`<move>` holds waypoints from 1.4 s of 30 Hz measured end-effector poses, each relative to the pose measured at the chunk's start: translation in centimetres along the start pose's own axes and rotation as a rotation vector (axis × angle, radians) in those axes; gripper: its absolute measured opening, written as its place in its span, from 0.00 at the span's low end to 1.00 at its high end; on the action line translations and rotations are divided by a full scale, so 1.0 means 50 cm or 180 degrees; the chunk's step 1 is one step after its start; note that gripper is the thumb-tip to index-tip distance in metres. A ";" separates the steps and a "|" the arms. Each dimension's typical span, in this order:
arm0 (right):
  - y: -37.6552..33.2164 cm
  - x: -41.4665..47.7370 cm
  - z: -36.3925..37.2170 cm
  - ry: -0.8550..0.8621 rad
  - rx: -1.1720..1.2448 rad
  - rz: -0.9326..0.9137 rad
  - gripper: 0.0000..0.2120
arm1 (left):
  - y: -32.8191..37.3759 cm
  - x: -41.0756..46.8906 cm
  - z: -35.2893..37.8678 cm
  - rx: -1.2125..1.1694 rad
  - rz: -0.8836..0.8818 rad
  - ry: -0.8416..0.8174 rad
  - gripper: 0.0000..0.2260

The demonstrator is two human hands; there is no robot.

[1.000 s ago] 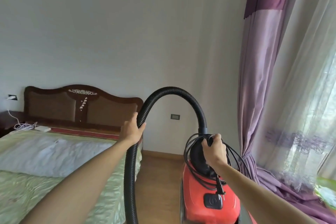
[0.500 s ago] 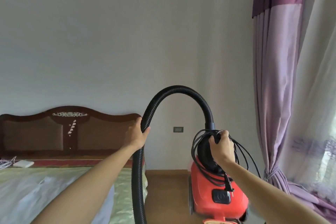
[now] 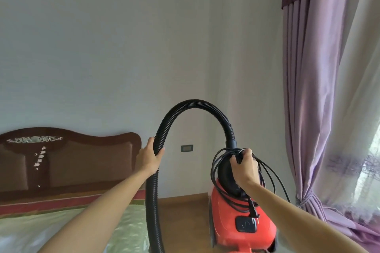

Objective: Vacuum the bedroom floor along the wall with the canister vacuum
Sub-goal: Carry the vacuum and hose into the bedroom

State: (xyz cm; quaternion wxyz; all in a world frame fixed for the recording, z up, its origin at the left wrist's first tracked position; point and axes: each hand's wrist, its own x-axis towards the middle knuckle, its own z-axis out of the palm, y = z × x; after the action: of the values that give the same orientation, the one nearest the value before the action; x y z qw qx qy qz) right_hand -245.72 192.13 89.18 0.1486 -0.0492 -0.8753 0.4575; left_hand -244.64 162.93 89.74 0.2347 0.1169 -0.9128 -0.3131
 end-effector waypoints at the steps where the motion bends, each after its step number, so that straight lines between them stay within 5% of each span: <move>1: 0.005 0.017 0.006 0.0011 -0.0011 0.0015 0.08 | 0.000 0.017 0.014 -0.0018 0.0014 -0.0033 0.18; 22: 0.214 0.348 -0.016 0.0669 -0.0298 0.0694 0.09 | 0.190 0.368 0.442 0.0047 0.0694 -0.0831 0.14; 42: 0.303 0.239 -0.097 0.2023 -0.0916 0.1738 0.09 | 0.338 0.382 0.747 -0.0760 0.1817 -0.2310 0.17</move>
State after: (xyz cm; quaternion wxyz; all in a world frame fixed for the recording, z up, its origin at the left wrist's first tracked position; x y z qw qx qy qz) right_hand -256.34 207.34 81.98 0.2758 -0.4371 -0.7958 0.3157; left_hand -280.96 188.49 81.19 -0.0109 -0.2832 -0.8891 -0.3594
